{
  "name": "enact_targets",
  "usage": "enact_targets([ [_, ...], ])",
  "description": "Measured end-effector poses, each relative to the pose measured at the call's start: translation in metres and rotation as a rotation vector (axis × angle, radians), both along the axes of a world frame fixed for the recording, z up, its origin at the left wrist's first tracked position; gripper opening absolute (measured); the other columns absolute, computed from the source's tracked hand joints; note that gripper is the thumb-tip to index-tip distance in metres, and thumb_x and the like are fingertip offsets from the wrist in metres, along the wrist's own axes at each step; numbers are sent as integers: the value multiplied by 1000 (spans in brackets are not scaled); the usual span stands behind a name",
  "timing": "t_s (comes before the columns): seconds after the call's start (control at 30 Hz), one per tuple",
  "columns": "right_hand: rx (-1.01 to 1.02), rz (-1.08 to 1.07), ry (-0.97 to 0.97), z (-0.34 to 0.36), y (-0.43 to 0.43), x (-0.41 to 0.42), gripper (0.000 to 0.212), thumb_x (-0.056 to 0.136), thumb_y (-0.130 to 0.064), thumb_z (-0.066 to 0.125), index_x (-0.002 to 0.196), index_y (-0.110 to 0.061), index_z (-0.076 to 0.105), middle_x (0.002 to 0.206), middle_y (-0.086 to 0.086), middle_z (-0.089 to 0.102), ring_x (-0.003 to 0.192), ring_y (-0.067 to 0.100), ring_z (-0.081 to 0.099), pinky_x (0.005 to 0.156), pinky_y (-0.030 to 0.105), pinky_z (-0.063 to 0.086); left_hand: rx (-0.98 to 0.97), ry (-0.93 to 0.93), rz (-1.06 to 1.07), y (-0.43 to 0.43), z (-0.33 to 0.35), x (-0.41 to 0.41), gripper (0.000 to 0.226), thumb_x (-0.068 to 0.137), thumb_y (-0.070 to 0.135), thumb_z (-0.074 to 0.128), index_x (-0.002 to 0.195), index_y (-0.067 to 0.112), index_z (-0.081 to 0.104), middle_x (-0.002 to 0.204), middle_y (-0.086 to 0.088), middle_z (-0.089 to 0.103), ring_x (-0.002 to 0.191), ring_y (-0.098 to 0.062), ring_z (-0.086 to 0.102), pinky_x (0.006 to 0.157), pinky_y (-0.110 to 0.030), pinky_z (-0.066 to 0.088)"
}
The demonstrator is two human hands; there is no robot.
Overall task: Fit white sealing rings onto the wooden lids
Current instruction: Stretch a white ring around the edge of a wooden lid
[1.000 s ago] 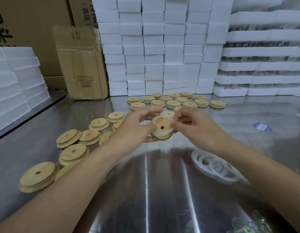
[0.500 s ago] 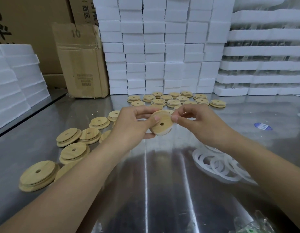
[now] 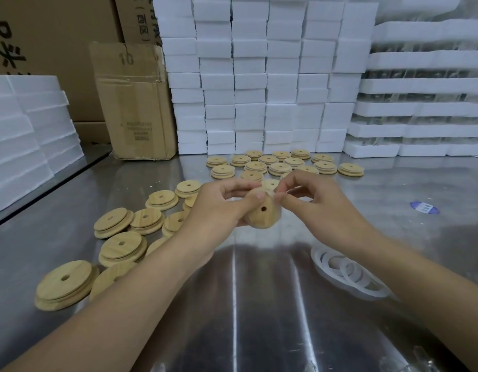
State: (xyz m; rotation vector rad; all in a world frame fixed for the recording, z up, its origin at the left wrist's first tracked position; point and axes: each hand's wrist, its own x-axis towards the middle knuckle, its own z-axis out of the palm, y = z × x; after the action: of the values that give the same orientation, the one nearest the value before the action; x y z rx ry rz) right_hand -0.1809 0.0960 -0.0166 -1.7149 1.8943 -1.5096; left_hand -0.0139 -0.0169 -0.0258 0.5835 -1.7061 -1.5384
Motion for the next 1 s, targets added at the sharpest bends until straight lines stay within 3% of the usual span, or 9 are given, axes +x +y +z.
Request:
enact_targets([
  [0.13,28,-10,19,-4,1,2,11,96,-24,69,85,-24,69,90,-13,73,95,8,69,81,39,53,-50,-57,-7,2,-4,-2,17,93,16,82,109,16,82,102,-5,82,91,-16,80,73,-29,66],
  [0.3,13,-13,120,-5,3,6,6,95,-32,72,91,-29,69,97,-14,71,98,5,68,76,33,56,-63,-67,20,1,-4,0,15,91,20,84,107,20,83,102,2,81,92,-16,79,69,-34,67],
  [0.4,-28,-39,208,-3,3,8,7,97,-21,71,91,-25,70,94,-13,71,96,6,67,73,22,53,-64,-76,5,0,-4,1,15,92,21,83,107,21,83,104,3,80,95,-16,79,73,-40,68],
  [0.47,-40,-56,168,-1,2,5,12,99,-15,68,90,-22,70,92,-12,71,96,5,66,70,14,47,-77,-82,-1,0,-3,1,16,93,22,83,109,23,83,106,3,80,96,-17,79,75,-43,68],
  [0.63,-7,-101,46,8,-1,-10,11,101,-15,66,91,-15,71,92,-8,72,92,5,64,76,19,44,-96,-38,6,2,2,-4,14,91,18,84,102,27,83,102,3,78,91,-18,79,72,-40,68],
  [0.73,-34,-109,0,7,-1,-11,12,102,-15,65,92,-14,71,92,-1,73,94,17,67,86,30,49,-49,-11,6,5,1,-4,14,93,14,82,104,23,82,104,0,77,93,-18,79,73,-41,68],
  [0.8,-84,-144,-83,8,1,-12,11,102,-16,64,94,-14,71,92,2,73,94,25,69,87,43,52,-6,15,11,3,2,0,14,94,13,80,106,20,81,106,-2,77,95,-15,78,74,-42,68],
  [0.87,-94,-160,-131,11,3,-17,10,102,-17,65,94,-15,71,91,4,74,92,25,70,87,47,54,52,52,16,-1,5,5,14,94,13,80,107,19,81,111,-8,77,103,-16,77,74,-41,68],
  [1.0,-11,-70,-92,9,4,-7,12,98,-26,72,90,-17,72,86,-7,73,86,18,70,78,32,52,137,107,10,-3,8,6,17,97,10,76,113,14,77,119,-17,75,109,-25,76,71,-40,67],
])
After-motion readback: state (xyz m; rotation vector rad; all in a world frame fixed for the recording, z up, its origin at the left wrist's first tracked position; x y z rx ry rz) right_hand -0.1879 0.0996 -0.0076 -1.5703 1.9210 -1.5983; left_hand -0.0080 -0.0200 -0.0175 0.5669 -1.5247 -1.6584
